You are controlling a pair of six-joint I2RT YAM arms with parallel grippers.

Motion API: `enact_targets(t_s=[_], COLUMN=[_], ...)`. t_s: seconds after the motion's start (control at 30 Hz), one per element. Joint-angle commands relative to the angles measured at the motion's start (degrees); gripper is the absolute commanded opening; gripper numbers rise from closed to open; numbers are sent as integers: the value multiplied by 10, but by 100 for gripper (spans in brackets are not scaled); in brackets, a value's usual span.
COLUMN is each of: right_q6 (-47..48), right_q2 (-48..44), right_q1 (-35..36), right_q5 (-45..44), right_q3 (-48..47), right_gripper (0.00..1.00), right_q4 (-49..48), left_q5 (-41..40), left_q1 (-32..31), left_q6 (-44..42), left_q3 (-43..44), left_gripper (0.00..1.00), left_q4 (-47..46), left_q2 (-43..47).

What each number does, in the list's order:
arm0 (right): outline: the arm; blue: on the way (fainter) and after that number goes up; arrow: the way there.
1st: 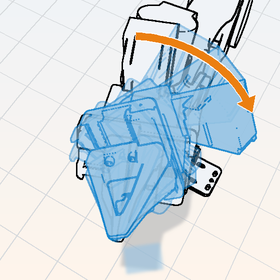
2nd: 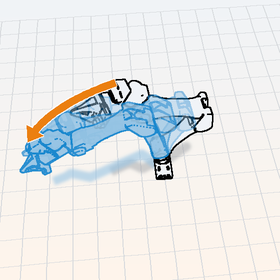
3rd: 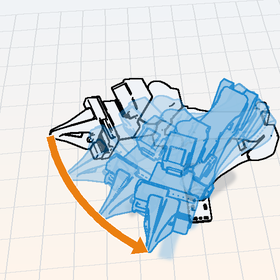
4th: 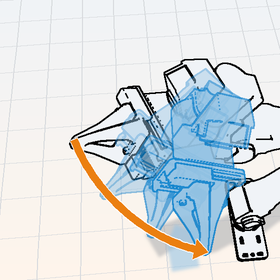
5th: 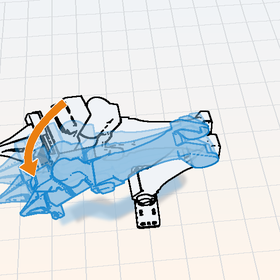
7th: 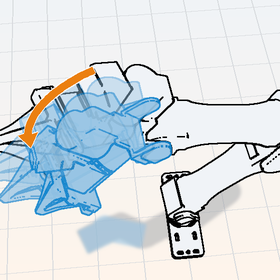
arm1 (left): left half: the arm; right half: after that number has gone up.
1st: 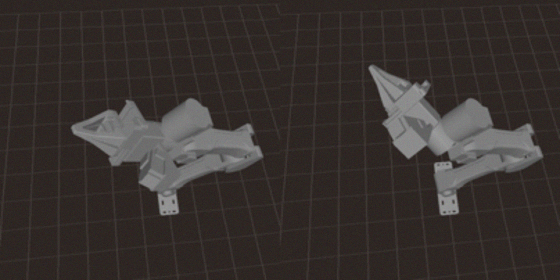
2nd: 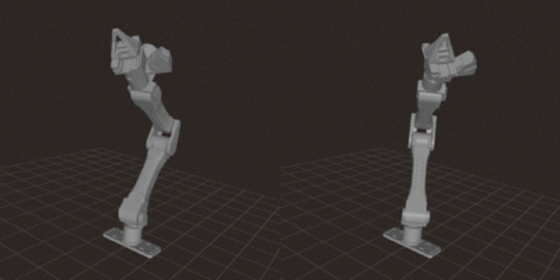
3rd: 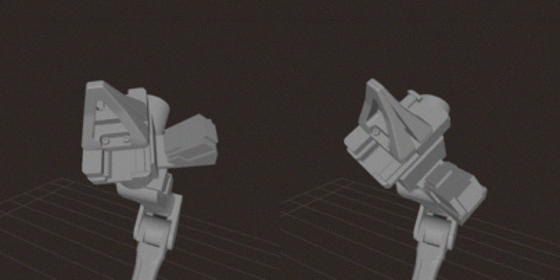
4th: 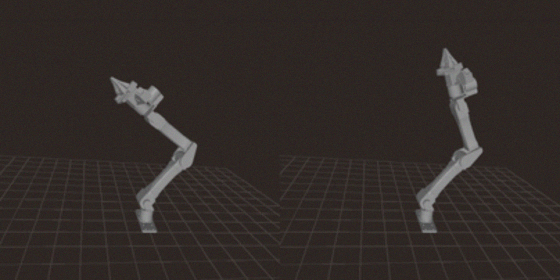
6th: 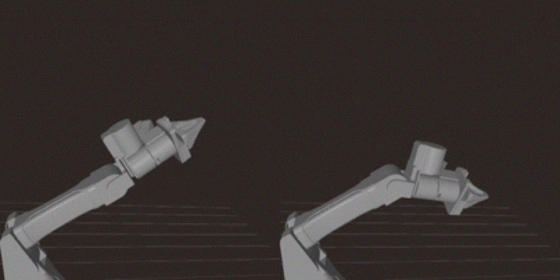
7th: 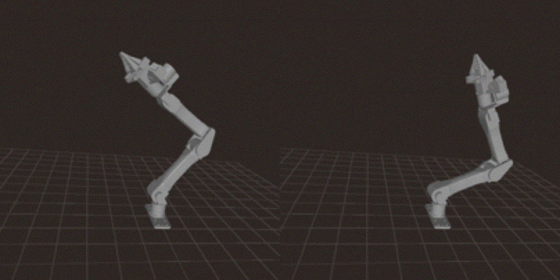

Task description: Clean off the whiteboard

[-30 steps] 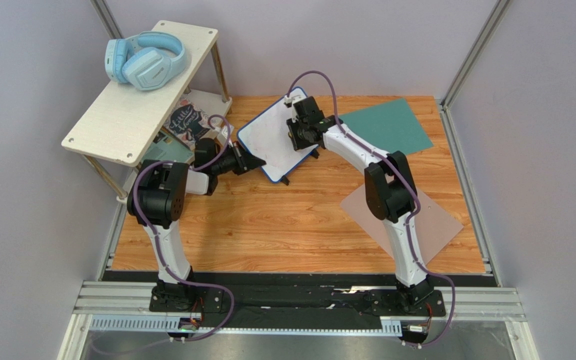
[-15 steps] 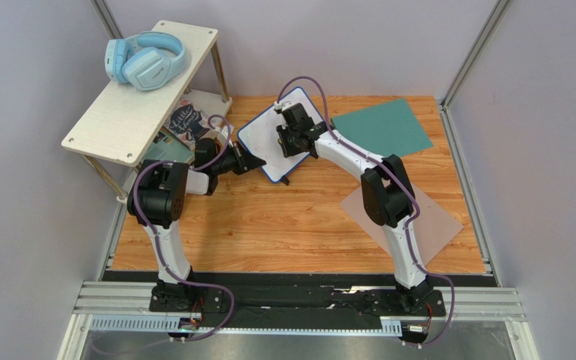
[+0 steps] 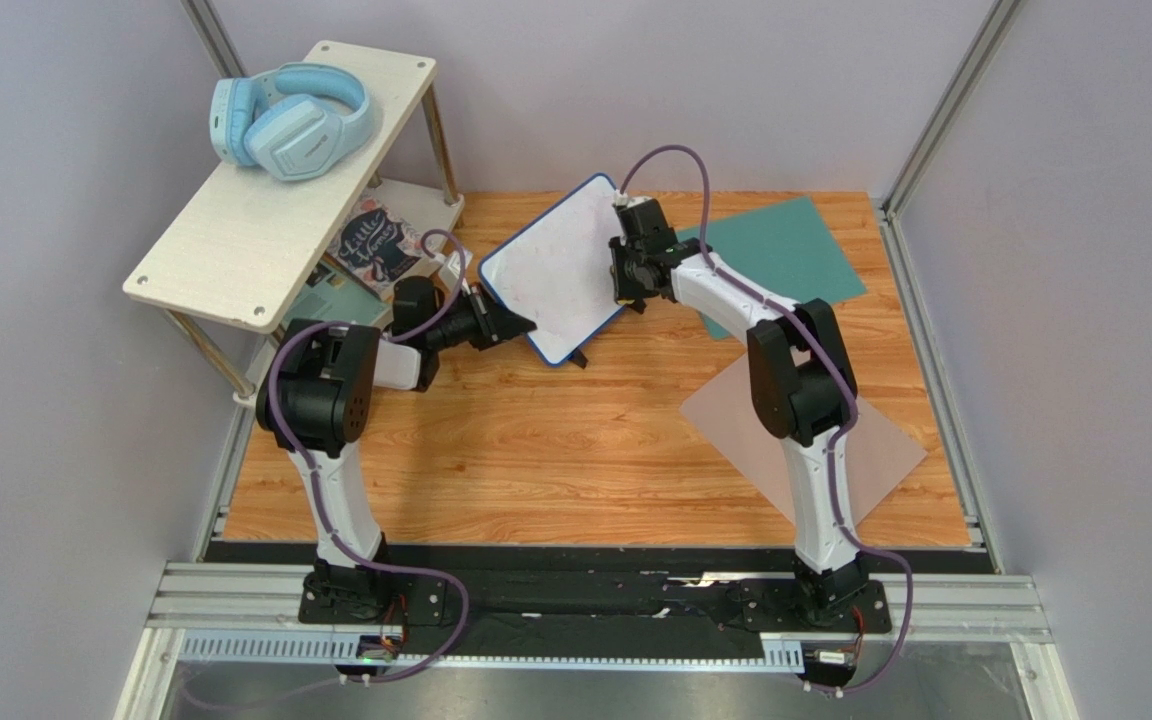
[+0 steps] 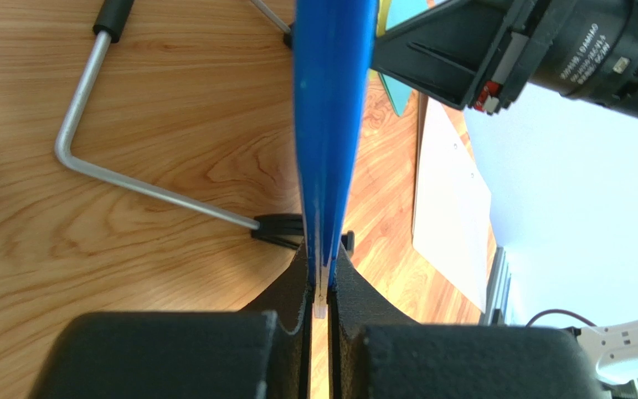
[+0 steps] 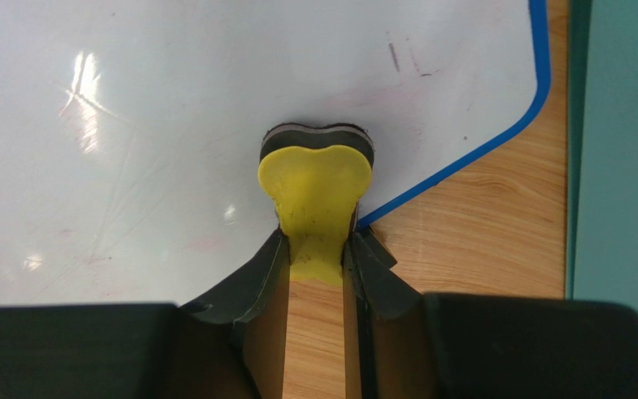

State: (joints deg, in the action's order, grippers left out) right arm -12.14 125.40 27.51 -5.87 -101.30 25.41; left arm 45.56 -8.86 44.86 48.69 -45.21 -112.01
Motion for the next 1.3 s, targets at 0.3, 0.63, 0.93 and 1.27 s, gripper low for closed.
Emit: enact_targets(t_s=[0.3, 0.63, 0.93, 1.27], right_q6=[10, 19, 12, 31], right_q2=[25, 39, 80, 94], right_q1=[58, 137, 175, 175], right_q5=[97, 146, 40, -86], right_q3=[-44, -84, -183, -211], right_gripper=[0, 0, 0, 0], right_q4=[-24, 1, 0, -67], left_q5=[28, 28, 29, 30], left_q1=[-8, -8, -8, -8], left_q6=[-14, -14, -14, -13], left_q3=[2, 2, 1, 3], left_gripper=[0, 0, 0, 0], left_q4=[-3, -4, -5, -6], left_q2=[-10, -11, -11, -14])
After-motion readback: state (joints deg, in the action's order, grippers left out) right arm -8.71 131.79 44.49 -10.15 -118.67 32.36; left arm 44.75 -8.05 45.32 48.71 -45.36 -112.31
